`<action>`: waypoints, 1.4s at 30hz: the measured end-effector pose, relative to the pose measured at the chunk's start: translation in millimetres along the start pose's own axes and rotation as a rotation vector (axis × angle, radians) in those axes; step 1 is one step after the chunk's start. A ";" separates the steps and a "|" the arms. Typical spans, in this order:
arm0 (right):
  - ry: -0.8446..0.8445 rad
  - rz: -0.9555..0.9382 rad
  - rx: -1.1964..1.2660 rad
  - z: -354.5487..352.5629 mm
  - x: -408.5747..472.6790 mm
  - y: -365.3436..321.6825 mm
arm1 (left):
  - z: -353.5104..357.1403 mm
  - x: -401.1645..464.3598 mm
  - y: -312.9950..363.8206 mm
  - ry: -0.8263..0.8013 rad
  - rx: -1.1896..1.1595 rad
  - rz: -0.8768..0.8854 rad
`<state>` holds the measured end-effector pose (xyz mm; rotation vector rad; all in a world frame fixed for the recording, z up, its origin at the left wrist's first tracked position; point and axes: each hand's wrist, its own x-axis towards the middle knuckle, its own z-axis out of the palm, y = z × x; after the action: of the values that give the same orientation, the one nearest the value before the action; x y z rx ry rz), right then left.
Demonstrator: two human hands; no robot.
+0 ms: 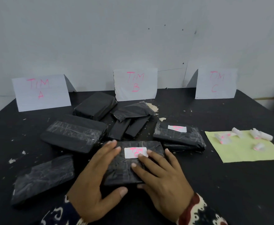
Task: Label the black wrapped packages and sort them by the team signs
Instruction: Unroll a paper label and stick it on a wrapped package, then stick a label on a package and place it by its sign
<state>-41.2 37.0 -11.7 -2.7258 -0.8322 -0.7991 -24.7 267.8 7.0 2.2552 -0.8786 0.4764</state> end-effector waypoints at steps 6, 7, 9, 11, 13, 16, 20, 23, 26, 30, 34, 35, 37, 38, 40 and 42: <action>0.310 0.173 0.013 -32.9 7.2 15.3 | 5.7 7.1 23.6 0.307 -0.243 -0.082; 0.331 0.251 -0.016 -37.4 11.8 25.3 | 9.2 10.0 26.2 0.282 -0.212 -0.108; 0.343 0.402 -0.076 -41.8 22.7 50.2 | 18.5 17.5 26.0 0.180 -0.087 -0.127; 0.300 0.527 -0.144 -40.4 34.1 75.9 | 31.0 26.6 21.4 0.058 0.025 -0.104; 0.212 0.616 -0.192 -36.0 45.8 98.6 | 44.6 35.4 16.9 -0.079 0.097 -0.107; 0.005 0.736 -0.215 -33.4 61.9 123.6 | 59.7 41.9 11.9 -0.209 0.158 -0.125; -0.150 0.805 -0.151 -27.0 72.3 139.6 | 67.0 37.5 7.7 -0.245 0.186 -0.113; -0.199 0.805 -0.150 -21.5 71.9 139.3 | 68.5 35.2 6.5 -0.207 0.207 -0.084; -0.194 0.822 -0.137 -22.2 70.8 137.0 | 66.9 36.8 9.5 -0.205 0.215 -0.081; 0.069 0.736 -0.131 -16.8 69.6 121.7 | 62.6 37.5 10.6 -0.188 0.147 -0.109; 0.334 0.379 0.063 -5.4 72.3 74.5 | 44.5 38.2 12.5 0.055 0.081 -0.132; 0.326 0.330 0.127 -1.8 73.8 59.3 | 37.0 38.4 10.8 0.117 0.077 -0.146; 0.242 0.279 0.225 6.7 74.2 29.3 | 17.6 38.5 3.5 0.234 0.109 -0.168; 0.172 0.257 0.252 11.7 74.1 15.7 | 5.9 37.8 -2.7 0.285 0.140 -0.182; 0.023 0.218 0.284 19.6 72.8 -4.8 | -19.6 36.0 -18.7 0.376 0.200 -0.245; -0.072 0.185 0.303 26.2 70.7 -15.2 | -44.4 33.8 -37.4 0.438 0.257 -0.384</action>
<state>11.2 90.7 5.0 -2.5257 -0.6417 -0.4954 21.4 303.8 40.0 2.3359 -0.1633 0.8933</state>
